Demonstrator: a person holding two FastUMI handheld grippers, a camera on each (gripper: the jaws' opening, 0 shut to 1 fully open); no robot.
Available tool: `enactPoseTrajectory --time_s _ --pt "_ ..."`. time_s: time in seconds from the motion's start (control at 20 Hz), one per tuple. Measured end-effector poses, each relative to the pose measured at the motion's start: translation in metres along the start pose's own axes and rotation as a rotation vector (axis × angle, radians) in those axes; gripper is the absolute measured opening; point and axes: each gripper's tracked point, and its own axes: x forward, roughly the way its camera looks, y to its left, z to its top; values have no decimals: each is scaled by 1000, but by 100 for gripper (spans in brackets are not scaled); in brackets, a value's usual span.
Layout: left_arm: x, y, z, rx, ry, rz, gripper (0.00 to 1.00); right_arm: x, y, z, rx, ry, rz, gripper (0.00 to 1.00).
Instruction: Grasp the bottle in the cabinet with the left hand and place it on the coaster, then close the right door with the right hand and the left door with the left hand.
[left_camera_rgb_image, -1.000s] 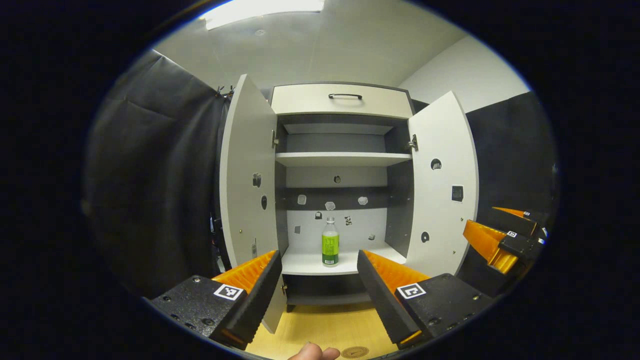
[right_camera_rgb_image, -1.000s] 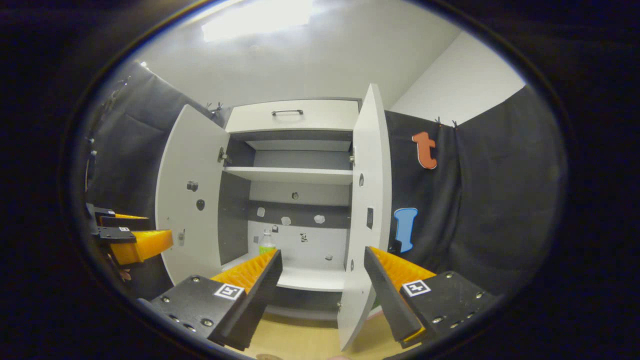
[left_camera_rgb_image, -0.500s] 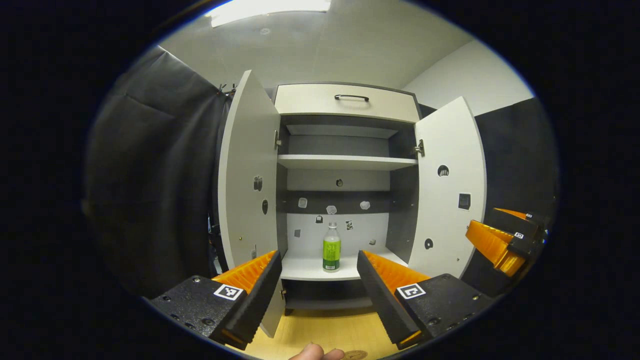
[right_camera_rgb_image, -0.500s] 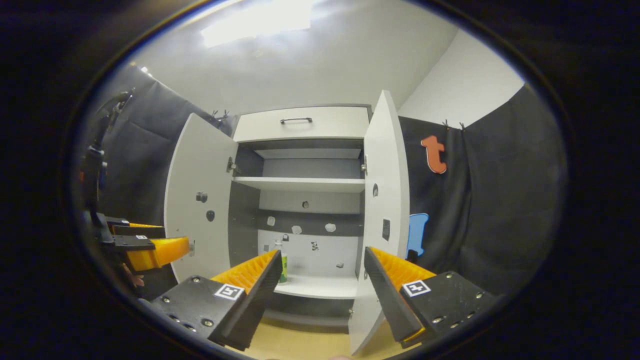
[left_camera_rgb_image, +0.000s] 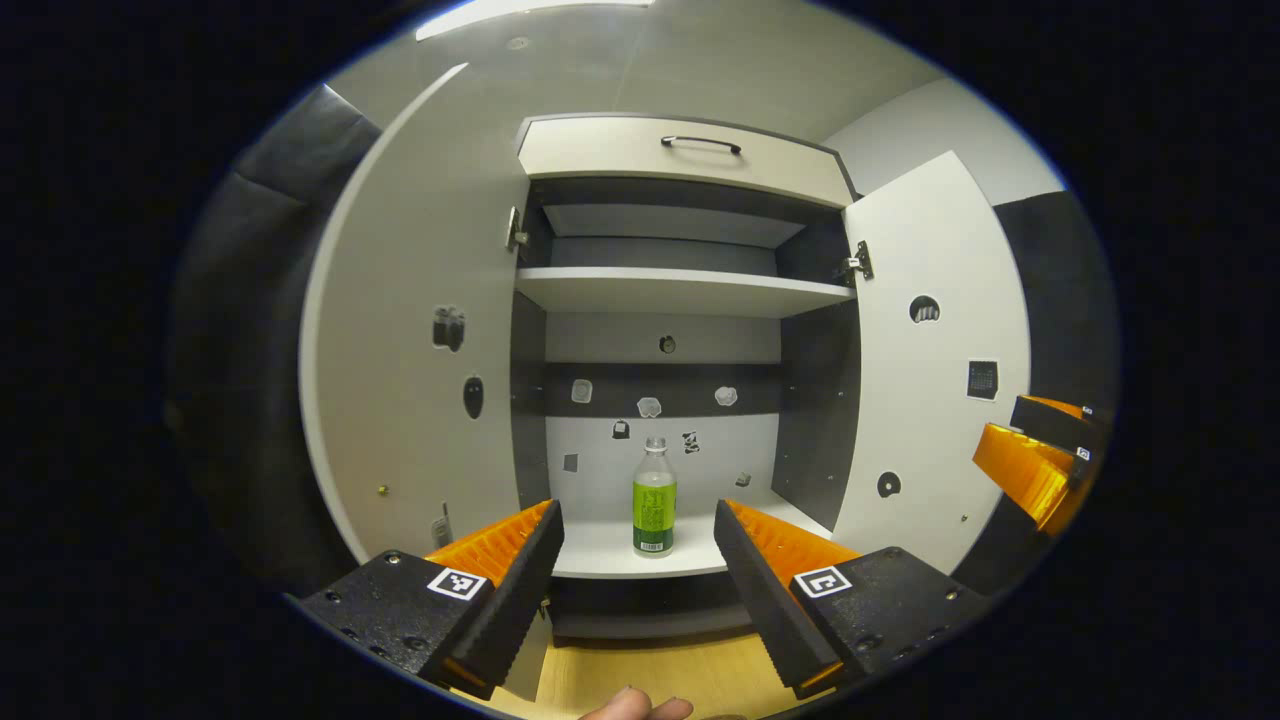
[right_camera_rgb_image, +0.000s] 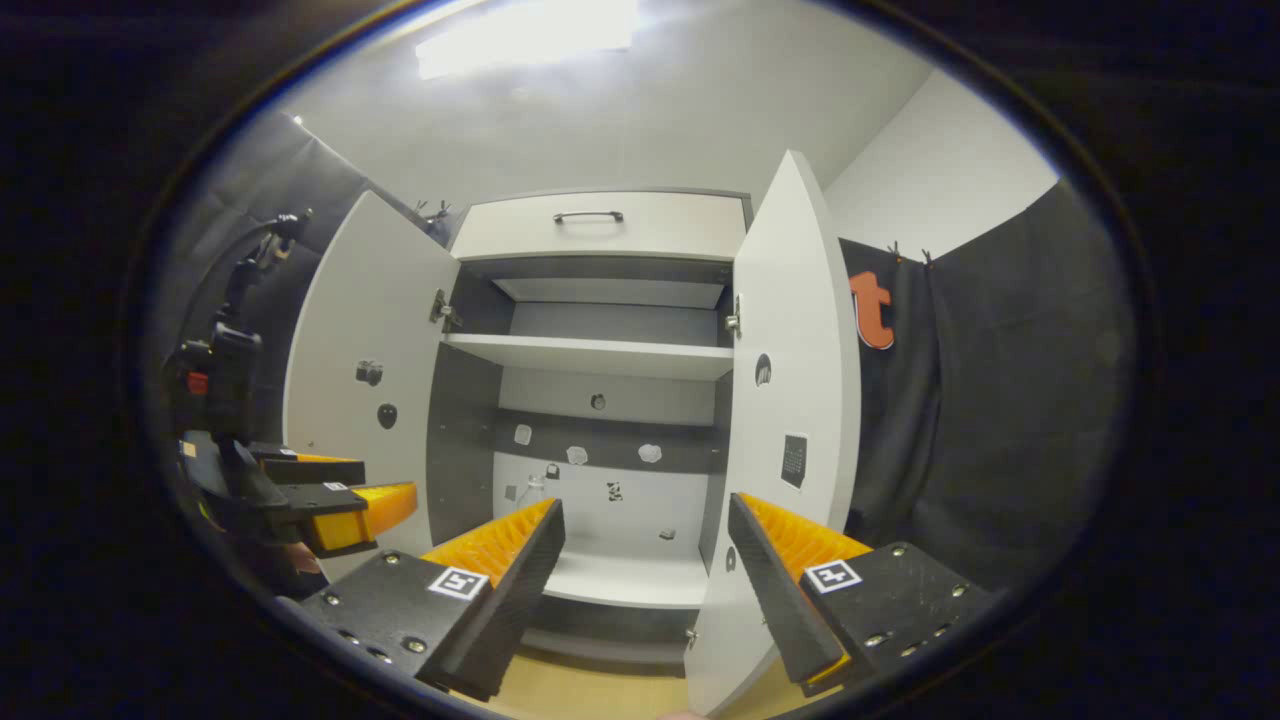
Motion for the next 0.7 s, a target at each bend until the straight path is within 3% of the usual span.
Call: enactPoseTrajectory --time_s 0.35,0.45,0.5,0.65,0.7 --pt "72 -6 -26 -19 23 -34 96 26 8 -15 -20 -12 22 96" --pt "91 -9 -33 -23 30 -43 96 32 8 -23 -15 4 22 99" --pt "101 -9 -38 -22 35 -45 96 35 8 -27 -18 13 23 96" --pt "126 -8 -56 -20 63 -40 96 41 7 -40 -30 38 15 99" --pt "134 -8 -66 -16 94 -38 96 41 8 -44 -34 47 18 96"
